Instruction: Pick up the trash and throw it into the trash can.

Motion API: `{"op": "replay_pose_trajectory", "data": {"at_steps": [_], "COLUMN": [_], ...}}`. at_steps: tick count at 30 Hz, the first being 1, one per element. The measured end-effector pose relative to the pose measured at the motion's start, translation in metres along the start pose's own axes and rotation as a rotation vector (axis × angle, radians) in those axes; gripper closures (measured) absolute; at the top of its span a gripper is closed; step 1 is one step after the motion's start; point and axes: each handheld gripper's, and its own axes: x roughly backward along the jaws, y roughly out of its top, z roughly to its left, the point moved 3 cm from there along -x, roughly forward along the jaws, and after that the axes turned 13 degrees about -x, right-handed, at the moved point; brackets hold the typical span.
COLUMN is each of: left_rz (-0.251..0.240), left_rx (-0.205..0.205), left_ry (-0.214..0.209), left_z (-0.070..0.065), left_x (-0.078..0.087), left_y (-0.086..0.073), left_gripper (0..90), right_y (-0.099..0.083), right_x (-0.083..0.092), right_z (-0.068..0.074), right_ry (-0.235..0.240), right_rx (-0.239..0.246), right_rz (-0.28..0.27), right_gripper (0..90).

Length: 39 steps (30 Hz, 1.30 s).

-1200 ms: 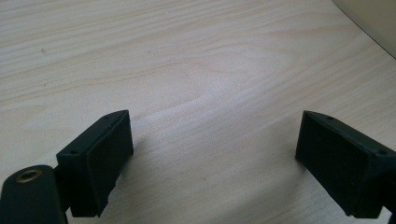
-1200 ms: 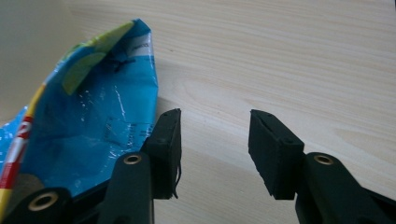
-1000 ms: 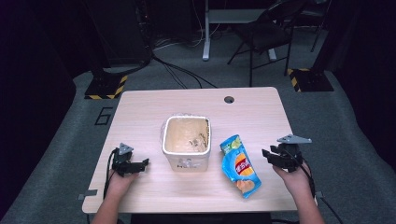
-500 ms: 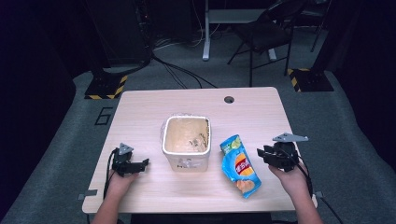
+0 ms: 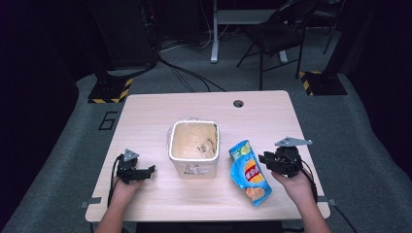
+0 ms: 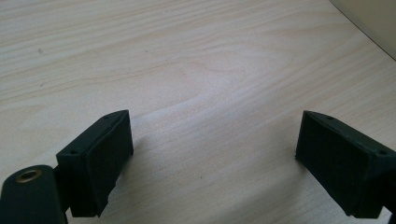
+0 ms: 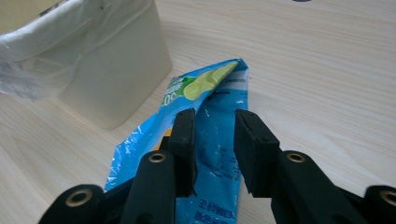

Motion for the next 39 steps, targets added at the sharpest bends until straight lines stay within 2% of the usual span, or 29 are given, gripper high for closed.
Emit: {"op": "replay_pose_trajectory", "data": {"at_steps": [4,11,18,24,29,34,39], "left_rz": [0.0,0.0,0.0,0.0,0.0,0.0,-0.001], "left_rx": [0.0,0.0,0.0,0.0,0.0,0.0,-0.001], "left_ry": [0.0,0.0,-0.001,0.0,-0.001,-0.001,-0.002], "left_z": [0.0,0.0,0.0,0.0,0.0,0.0,0.0], "left_x": [0.0,0.0,0.0,0.0,0.0,0.0,0.0], "left_y": [0.0,0.0,0.0,0.0,0.0,0.0,0.0], "left_gripper": [10.7,10.7,10.7,10.7,10.6,10.6,10.7], "right_y": [0.0,-0.004,-0.008,-0.009,-0.009,-0.008,0.0], "right_x": [-0.008,-0.02,-0.023,-0.025,-0.025,-0.023,-0.016], "right_z": [0.005,0.01,0.014,0.018,0.02,0.023,0.025], "right_ry": [0.003,0.01,0.009,0.017,0.031,0.038,0.053], "right_rx": [0.019,0.021,0.021,0.04,0.044,0.047,0.043], "right_rz": [0.026,0.064,0.085,0.101,0.105,0.096,0.056], "right_gripper": [68.5,69.0,74.9,82.0,87.4,89.1,89.5]}}
